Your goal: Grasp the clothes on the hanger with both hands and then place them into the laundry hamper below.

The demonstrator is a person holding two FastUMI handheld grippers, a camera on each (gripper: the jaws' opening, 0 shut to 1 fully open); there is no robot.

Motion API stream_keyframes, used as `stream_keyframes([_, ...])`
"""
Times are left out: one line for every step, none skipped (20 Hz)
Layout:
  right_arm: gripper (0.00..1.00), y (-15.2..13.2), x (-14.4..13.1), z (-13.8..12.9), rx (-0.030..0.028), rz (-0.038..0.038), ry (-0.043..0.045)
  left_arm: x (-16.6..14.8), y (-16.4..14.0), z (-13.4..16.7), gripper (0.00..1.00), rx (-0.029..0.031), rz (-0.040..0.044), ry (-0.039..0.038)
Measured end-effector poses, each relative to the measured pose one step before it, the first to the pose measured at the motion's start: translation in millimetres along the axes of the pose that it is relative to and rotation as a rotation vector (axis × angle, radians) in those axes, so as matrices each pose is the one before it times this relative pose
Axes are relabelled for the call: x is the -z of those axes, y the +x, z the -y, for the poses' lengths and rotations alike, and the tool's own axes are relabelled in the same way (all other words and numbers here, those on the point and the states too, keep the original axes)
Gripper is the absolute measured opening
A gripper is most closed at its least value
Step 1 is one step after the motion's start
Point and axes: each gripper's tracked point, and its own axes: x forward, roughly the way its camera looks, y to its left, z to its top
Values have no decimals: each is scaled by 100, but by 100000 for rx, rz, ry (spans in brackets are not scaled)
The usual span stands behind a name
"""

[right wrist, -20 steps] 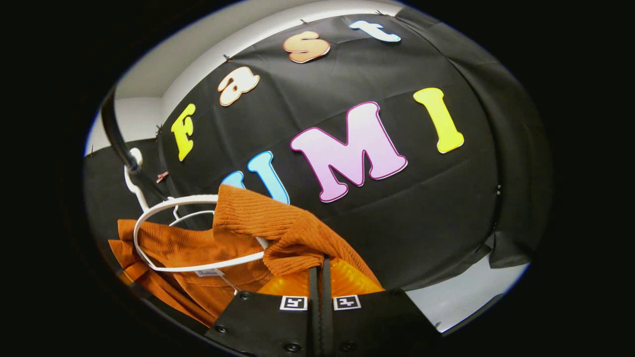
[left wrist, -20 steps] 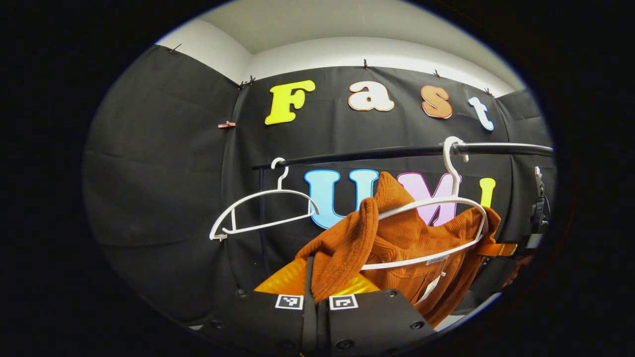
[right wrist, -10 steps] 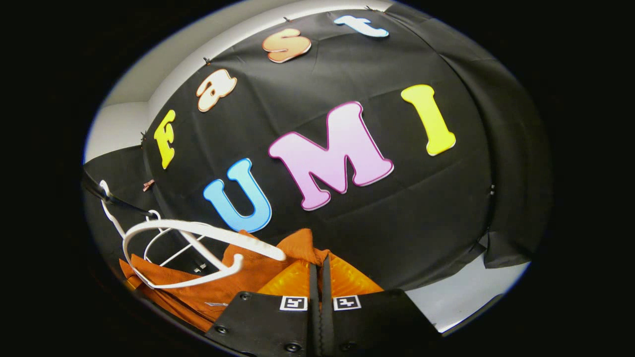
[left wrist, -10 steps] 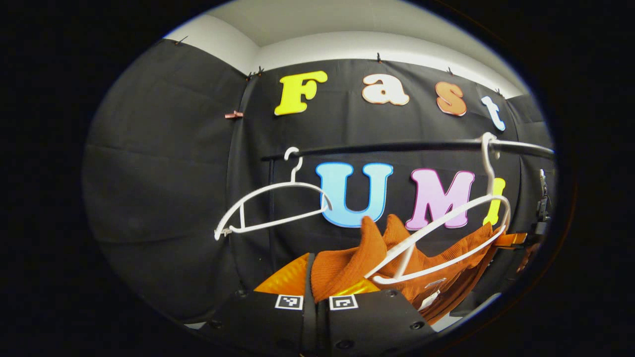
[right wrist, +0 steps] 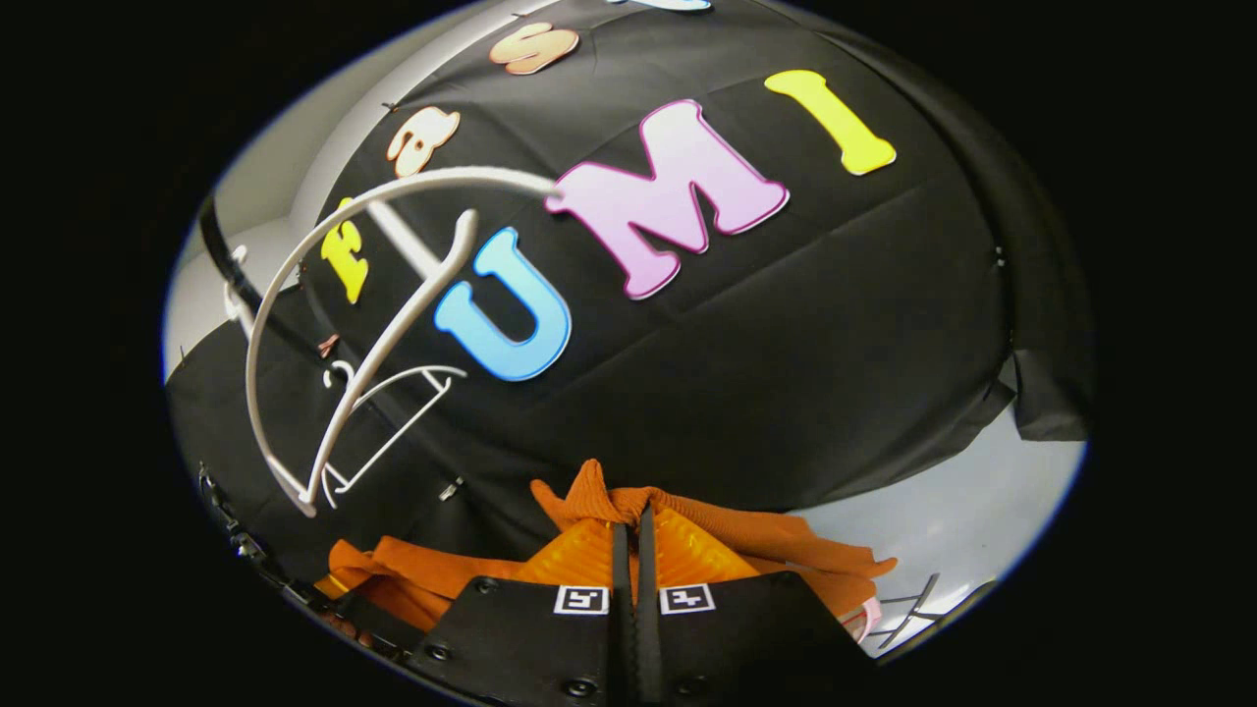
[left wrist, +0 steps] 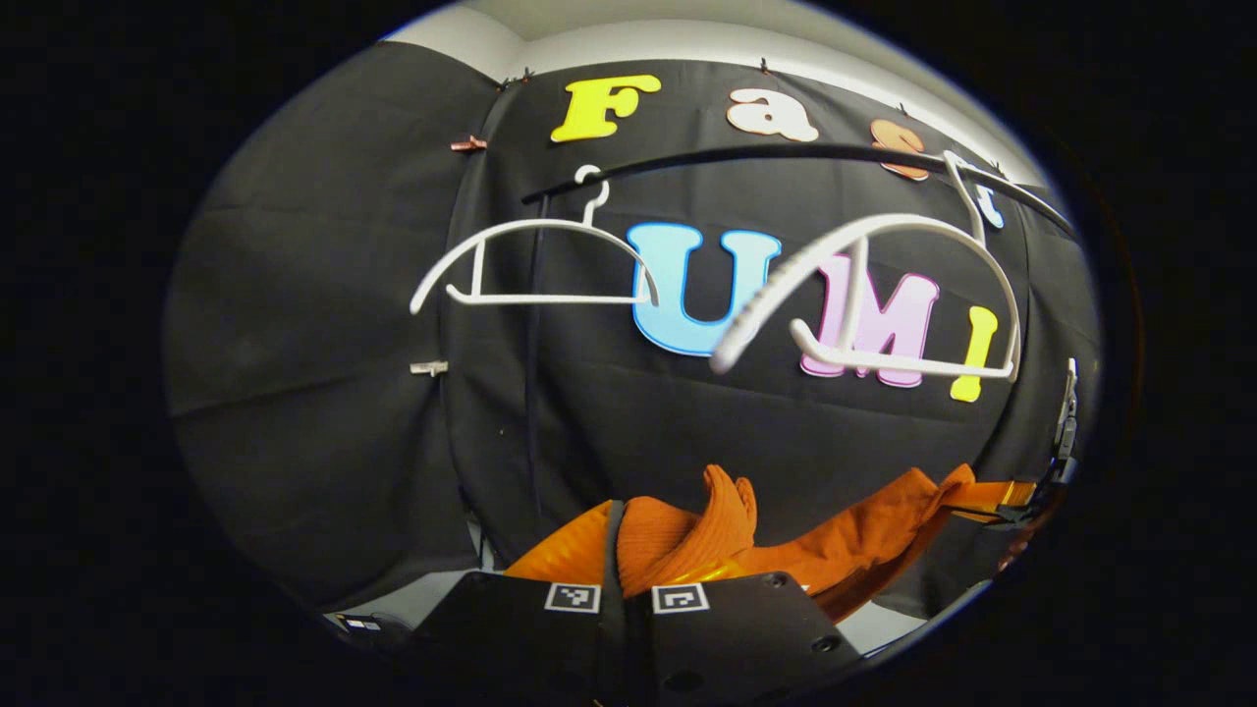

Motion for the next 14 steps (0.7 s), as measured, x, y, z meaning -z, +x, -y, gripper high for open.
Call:
stream_keyframes([5, -393, 852, -1079, -2498, -1267, -266, 249, -385, 924, 5, 2271, -372, 139])
stream_keyframes([5, -457, 605, -1298, -2299, -952, 209, 18, -330, 1147, 5, 2992, 76, 133])
stream_keyframes([4, -348, 421, -1256, -2477, -457, 525, -2, -166, 1106, 5, 2629, 132, -286])
stream_keyframes([4, -538, 506, -1203, -1777, -406, -216, -312, -226, 1230, 5, 2997, -17, -728])
stream_keyframes([5, -450, 112, -1117, -1394, 348, -844, -347, -140, 1126, 5, 2800, 288, -1074])
stream_keyframes([5, -654, 172, -1142, -1110, 524, -175, -451, -304, 1277, 5, 2784, 564, -1043])
stream_keyframes([5, -503, -1, -1066, -1085, 1116, -421, -534, -392, 1305, 5, 3077, 951, -353])
stream_keyframes([5, -643, -47, -1098, -1025, 1251, 4, -488, -272, 1097, 5, 2352, 598, 124])
stream_keyframes([5, -423, -152, -992, -1039, 1378, 110, -393, -230, 896, 5, 1985, 655, 126])
stream_keyframes([5, -361, -127, -1084, -1076, 855, -125, -578, -229, 799, 5, 1841, 943, -433])
stream_keyframes([5, -265, -177, -618, -508, 888, -875, -400, -148, 703, 5, 1842, 1052, -841])
stream_keyframes([5, -410, 316, -405, 141, 483, -916, -148, -78, 492, 5, 695, 361, -977])
stream_keyframes([5, -236, 141, 33, 447, 137, 33, 356, -112, 315, 5, 897, -576, -572])
stream_keyframes([4, -384, 234, 55, 269, 293, 1149, 422, -40, 128, 5, -4, -457, 404])
